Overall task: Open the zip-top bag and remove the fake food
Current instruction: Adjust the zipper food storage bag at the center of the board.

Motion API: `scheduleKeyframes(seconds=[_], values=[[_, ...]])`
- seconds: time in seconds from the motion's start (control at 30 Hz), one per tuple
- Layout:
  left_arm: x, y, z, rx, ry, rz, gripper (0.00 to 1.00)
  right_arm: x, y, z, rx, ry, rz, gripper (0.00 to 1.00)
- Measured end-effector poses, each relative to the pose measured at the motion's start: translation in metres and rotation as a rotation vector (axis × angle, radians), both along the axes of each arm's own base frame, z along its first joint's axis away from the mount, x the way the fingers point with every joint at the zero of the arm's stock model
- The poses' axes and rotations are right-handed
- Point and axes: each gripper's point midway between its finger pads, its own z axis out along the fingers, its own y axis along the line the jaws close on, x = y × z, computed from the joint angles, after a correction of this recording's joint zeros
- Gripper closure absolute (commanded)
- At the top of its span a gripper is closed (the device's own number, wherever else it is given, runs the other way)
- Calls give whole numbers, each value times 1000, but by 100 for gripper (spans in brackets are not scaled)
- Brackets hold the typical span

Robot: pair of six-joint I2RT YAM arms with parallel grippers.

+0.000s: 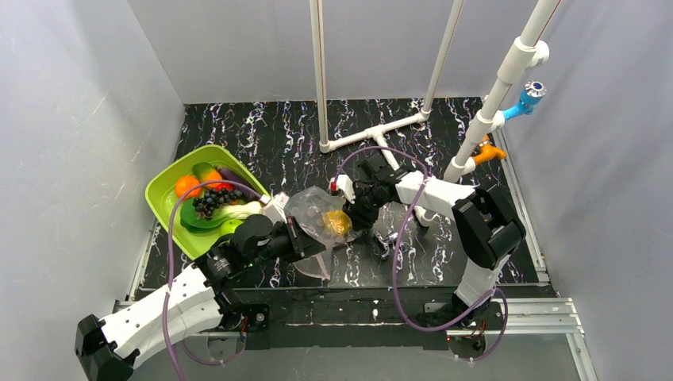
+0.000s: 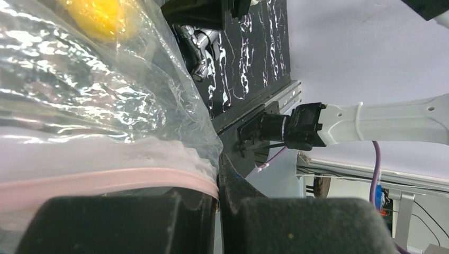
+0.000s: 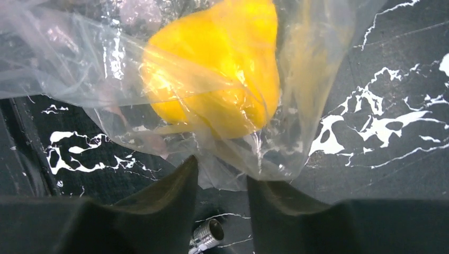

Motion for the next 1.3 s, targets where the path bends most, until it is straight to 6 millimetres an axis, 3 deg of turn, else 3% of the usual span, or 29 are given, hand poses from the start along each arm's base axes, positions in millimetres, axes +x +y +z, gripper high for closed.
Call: scheduleKeyframes(seconds=[0.13,0.43,0.73,0.93,1.1,1.2,1.3], values=[[-1,1,-6,9,13,0,100,-1,3,-4,-11,28,-14,98],[-7,16,0,11,-20,21,100,1,-1,11,-1,40,-55,99],[-6,70,10,155,-91,166,100,24,-27,84,141,-100,-113,99],[-7,88,-7,270,-72,196,100,-11,-35,90,156,-45,33,99],[-4,87,-23,343,-37,183,100,-37,-46,101,161,-31,112,99],[0,82,-33,376,-17,176,88,-41,-51,97,132,-14,118,99],[5,78,-45,403,1,167,67,-41,-58,83,73,22,102,99]])
